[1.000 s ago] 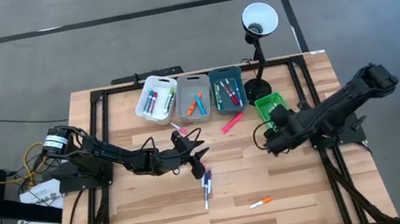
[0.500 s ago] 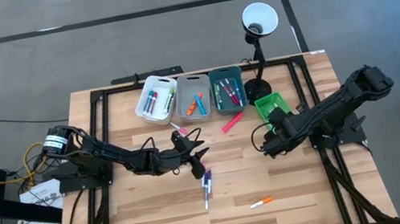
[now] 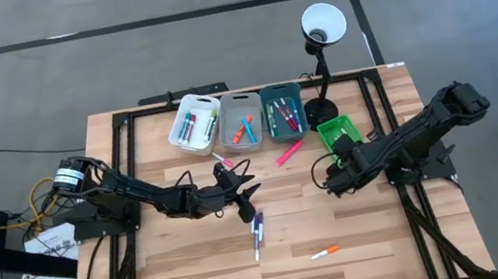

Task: Pick & Place Markers
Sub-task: Put the yellow highlighter pen into the green bin, then put the pink highlighter pen into the green bin

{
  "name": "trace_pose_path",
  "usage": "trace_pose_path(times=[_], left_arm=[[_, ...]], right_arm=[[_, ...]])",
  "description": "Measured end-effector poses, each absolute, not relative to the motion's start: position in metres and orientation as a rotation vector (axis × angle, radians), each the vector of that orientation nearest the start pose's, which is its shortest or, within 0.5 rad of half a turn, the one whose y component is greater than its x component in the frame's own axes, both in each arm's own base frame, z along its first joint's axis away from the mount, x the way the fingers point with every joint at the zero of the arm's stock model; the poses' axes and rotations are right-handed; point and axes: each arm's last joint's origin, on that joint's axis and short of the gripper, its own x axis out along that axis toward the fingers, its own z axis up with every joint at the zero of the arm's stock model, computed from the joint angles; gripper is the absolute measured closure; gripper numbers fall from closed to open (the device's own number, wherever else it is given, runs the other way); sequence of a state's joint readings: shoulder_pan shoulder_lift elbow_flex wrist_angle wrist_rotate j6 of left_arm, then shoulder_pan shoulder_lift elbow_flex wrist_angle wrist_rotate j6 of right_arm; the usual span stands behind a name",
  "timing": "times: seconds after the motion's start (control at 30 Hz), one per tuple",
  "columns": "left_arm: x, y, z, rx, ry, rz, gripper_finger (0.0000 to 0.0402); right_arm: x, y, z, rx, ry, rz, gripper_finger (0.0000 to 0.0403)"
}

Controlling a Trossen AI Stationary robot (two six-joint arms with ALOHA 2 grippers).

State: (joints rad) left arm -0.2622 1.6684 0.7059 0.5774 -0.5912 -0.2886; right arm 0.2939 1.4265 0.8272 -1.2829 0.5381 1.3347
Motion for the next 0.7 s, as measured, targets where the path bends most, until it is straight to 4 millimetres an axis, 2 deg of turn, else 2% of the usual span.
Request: trace_pose_path(times=[0.23,0.7], left_arm=[[0.3135,-0.0673,0.1656,-0.126,0.296,0.372,0.0263],[0.3138,-0.0674,0.1662,-0.129,0.289,0.371,0.0263]], right_arm=[[0.1873,0.0398,0.1874,0.26,1.221,-1.157,0.0339],[0.1946,0.0366,0.1856,0.267,1.212,-1.099,0.0261]])
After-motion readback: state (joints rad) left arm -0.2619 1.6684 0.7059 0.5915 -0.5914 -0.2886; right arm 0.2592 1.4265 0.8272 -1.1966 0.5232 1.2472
